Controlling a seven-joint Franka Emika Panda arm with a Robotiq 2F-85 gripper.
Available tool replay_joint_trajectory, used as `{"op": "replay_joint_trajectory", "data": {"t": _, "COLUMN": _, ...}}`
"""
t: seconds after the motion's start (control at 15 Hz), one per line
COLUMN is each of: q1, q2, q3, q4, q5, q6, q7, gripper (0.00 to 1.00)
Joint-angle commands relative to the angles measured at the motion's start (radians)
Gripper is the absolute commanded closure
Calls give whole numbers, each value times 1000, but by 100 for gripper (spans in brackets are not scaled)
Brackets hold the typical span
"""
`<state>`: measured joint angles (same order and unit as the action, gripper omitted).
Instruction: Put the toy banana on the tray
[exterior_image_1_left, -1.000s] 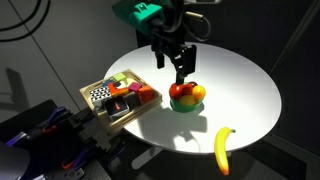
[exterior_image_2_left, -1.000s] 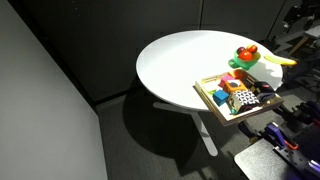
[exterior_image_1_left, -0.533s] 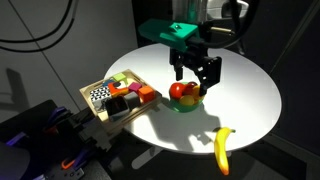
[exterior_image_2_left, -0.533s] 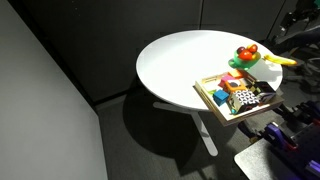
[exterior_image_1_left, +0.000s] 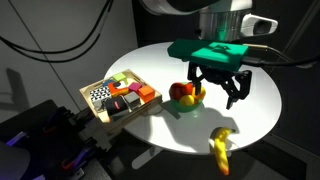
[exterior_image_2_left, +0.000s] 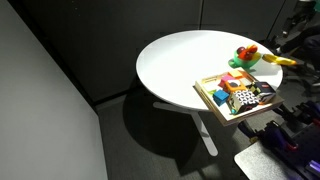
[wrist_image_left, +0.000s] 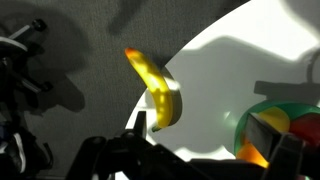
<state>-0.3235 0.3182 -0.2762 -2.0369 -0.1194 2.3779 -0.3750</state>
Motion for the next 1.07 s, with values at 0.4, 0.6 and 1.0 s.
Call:
{"op": "replay_joint_trajectory", "data": {"t": 0.4, "q1": -153, "q2": 162, "q3": 95, "q4": 181, "q5": 111, "q6": -40, "q7": -325, "gripper": 0}}
{"op": "replay_joint_trajectory", "data": {"t": 0.6, "q1": -138, "q2": 154, "q3": 81, "q4": 148, "q5": 91, "q6": -9, "q7": -292, "gripper": 0}}
{"op": "replay_joint_trajectory", "data": {"t": 1.0, "q1": -139, "q2": 165, "q3": 83, "q4": 152, "q5": 90, "q6": -8, "q7": -291, "gripper": 0}}
